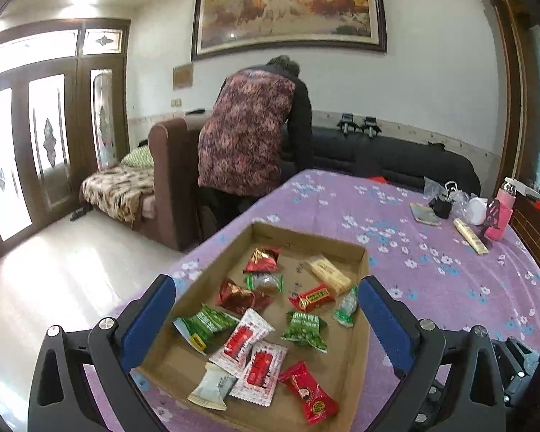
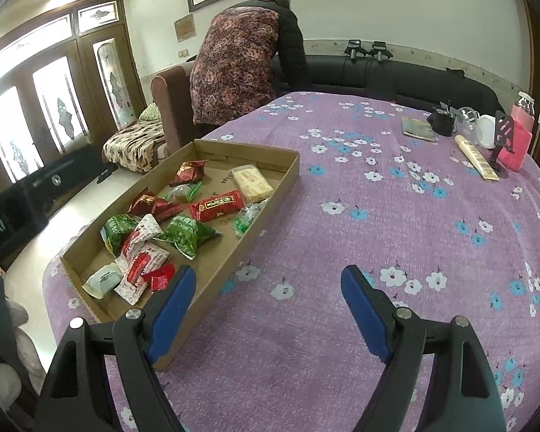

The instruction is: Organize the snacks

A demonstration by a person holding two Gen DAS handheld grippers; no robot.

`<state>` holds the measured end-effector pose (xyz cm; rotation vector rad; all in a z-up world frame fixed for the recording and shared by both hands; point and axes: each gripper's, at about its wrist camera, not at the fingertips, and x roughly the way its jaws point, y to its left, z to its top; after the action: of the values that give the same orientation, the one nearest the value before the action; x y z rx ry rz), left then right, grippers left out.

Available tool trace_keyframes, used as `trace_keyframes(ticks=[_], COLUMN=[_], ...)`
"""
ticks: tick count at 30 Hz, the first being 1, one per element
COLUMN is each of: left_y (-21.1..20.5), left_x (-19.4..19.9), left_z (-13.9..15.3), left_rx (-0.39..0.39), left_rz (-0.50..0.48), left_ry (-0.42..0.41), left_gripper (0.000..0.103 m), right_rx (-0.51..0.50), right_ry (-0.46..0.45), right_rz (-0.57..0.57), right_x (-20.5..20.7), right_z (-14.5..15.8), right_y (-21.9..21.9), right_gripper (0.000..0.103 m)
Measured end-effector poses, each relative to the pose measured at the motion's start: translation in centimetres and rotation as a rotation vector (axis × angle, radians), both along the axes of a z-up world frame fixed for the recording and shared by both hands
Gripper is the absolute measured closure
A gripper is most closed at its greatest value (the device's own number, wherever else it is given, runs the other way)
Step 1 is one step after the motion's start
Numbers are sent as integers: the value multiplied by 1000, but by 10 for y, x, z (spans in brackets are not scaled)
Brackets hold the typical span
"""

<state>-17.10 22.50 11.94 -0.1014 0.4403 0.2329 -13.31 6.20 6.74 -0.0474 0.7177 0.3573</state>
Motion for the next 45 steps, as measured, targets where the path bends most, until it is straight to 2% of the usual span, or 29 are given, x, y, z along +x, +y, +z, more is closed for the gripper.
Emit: trace_keyframes(ticks=[7, 11, 14, 19, 22, 28, 34, 45], left_y=[-6, -13, -15, -3, 5, 20, 26, 33], left_x=[-19, -37, -43, -31, -22, -13, -9, -1], left_z=[16, 31, 32, 21, 12, -2, -14, -26], left_rx=[69, 160, 173, 69, 30, -70, -92, -147], left_rz=[55, 157, 190, 111, 104, 110, 137, 126], left_ry=[-119, -190, -207, -145, -87, -27, 24, 81], left_gripper=[1, 1, 1, 1, 1, 1, 1, 1], right_rx=[2, 13, 9, -14, -26, -38, -51, -63], right_ry=[-11, -35, -55, -68, -62, -52, -49, -44], right_rz=[7, 8, 24, 56, 69, 77, 91, 112], right_x=[-1, -2, -4, -7, -7, -7, -9, -12], right_z=[0, 3, 7, 11, 7, 3, 1, -3], right_y=[0, -1, 3, 16, 22, 28, 35, 42], right_gripper=[21, 21, 21, 21, 21, 21, 21, 21])
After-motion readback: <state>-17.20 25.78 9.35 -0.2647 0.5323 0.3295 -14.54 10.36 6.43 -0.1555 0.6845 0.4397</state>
